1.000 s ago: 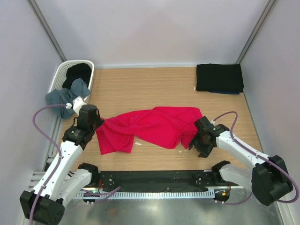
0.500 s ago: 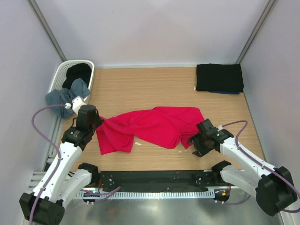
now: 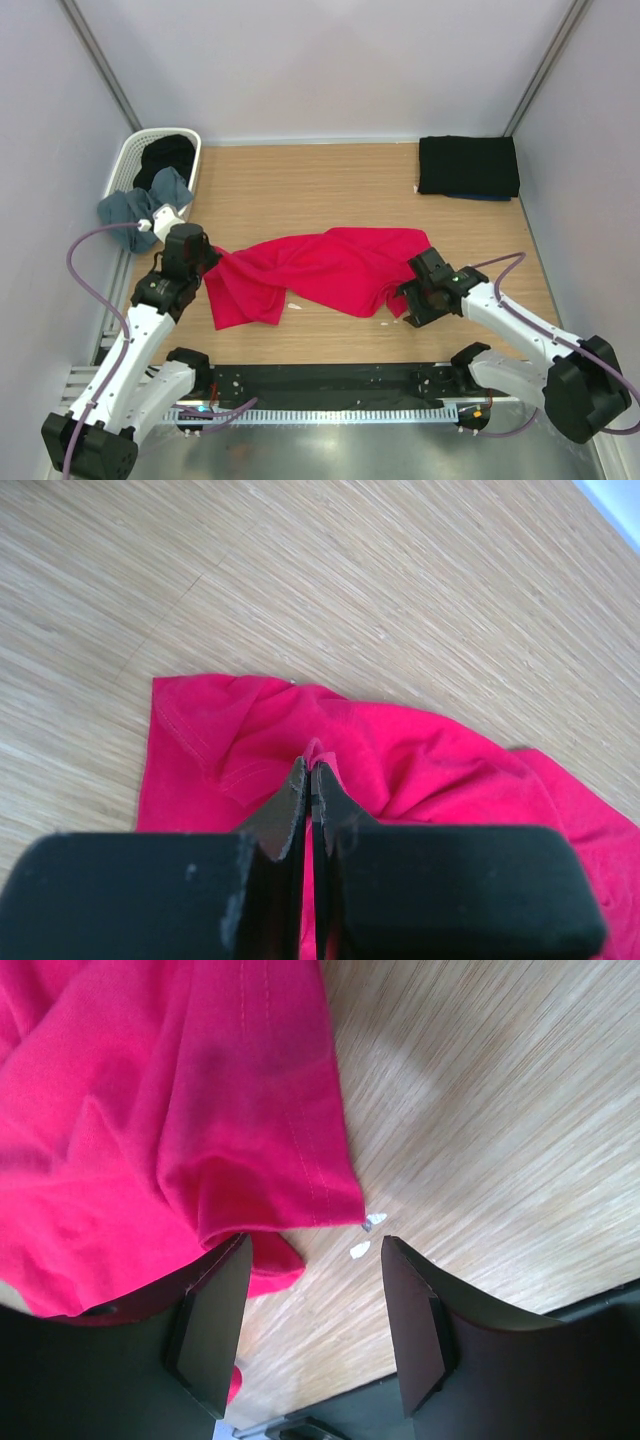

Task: Fold and stack the t-shirts
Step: Flatten the tshirt out

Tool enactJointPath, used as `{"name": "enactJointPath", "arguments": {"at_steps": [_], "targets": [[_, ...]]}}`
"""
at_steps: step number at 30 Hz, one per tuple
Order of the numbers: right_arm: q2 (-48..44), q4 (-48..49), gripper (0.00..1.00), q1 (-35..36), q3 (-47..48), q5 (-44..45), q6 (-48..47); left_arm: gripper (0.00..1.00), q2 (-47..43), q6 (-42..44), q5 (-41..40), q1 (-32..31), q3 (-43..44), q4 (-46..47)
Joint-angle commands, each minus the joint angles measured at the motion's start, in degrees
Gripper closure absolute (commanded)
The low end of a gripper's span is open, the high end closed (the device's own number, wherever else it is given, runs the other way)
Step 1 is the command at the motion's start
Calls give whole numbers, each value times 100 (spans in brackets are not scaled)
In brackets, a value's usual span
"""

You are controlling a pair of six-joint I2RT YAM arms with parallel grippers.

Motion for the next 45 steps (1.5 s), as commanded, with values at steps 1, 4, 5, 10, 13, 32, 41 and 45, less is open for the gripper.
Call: {"name": "enactJointPath", "arguments": {"at_steps": [1,4,5,10,13,32,41,45], "targets": [[149,131,39,45,36,343,403,100,-115,-15,5,48,-49,271],[132,114,40,45,18,528,482,100,-185,3,-4,48,-49,270],[114,122,40,54,-8,529,534,100,-177,3,-4,48,-58,279],[131,158,41,98,-8,432,614,100,-133,-6,57,48,-85,341],[297,105,40,247,18,362,710,100,-150,-15,58,48,-111,350],[1089,659,41,406,-17,379,930,100,-185,-23,75,48,-137,332],[1063,195,79,414,35,668,772,100,-203,-23,14,39,-120,315],[923,-307,93,414,168,1011,579,100,-186,-23,14,48,-120,332]]}}
